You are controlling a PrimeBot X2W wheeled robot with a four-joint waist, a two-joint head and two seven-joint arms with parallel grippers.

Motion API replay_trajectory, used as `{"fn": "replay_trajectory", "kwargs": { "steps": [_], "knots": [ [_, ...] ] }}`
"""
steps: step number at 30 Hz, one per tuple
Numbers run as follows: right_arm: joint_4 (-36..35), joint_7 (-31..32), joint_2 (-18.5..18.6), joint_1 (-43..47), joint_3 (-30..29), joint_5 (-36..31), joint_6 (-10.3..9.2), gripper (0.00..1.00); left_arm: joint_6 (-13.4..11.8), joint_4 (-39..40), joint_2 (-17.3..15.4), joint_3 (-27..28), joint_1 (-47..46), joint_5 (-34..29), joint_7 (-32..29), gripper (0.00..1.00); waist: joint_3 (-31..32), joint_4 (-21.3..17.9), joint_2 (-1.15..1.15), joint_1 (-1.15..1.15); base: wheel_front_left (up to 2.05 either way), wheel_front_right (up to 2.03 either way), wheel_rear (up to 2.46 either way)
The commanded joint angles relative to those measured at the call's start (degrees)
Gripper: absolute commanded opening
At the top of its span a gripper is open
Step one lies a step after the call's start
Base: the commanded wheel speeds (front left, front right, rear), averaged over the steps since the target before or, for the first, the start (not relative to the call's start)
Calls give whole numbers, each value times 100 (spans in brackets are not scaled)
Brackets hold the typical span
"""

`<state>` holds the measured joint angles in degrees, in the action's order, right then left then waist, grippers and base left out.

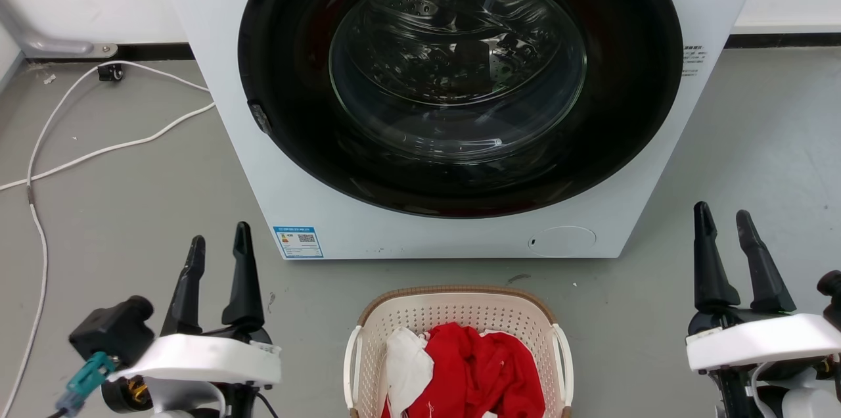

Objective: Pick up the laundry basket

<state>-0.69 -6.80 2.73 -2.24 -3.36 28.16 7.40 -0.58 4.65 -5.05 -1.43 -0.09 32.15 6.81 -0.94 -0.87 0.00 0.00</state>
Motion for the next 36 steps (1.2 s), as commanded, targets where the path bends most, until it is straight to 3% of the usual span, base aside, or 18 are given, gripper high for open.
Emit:
{"fn": "replay_trajectory", "kwargs": {
  "steps": [1, 10, 17, 31, 36],
  "knots": [
    [-108, -52, 21, -17, 25, -218, 12, 100, -99, 128, -95, -110, 7, -193, 55, 100, 0, -3, 0, 0, 0, 0, 0],
    [-48, -192, 21, 37, 162, -1004, 12, 100, -787, 174, -551, -854, -53, -830, 197, 100, -5, -37, 0, 0, 0, 0, 0],
    [-9, -298, 20, 91, 92, -1439, 12, 100, -1169, 55, -828, -1349, -105, -1113, 295, 100, -23, -55, 0, 0, 0, 0, 0],
    [-48, -465, 21, 104, 162, -2361, 13, 100, -1234, -5, -1065, -1867, -196, -1627, 470, 100, -55, -78, 0, 0, 0, 0, 0],
    [-75, -531, 22, 130, 178, -2557, 12, 100, -1246, 126, -1008, -1874, -161, -1716, 524, 100, -62, -70, 0, 0, 0, 0, 0]
  ]
}}
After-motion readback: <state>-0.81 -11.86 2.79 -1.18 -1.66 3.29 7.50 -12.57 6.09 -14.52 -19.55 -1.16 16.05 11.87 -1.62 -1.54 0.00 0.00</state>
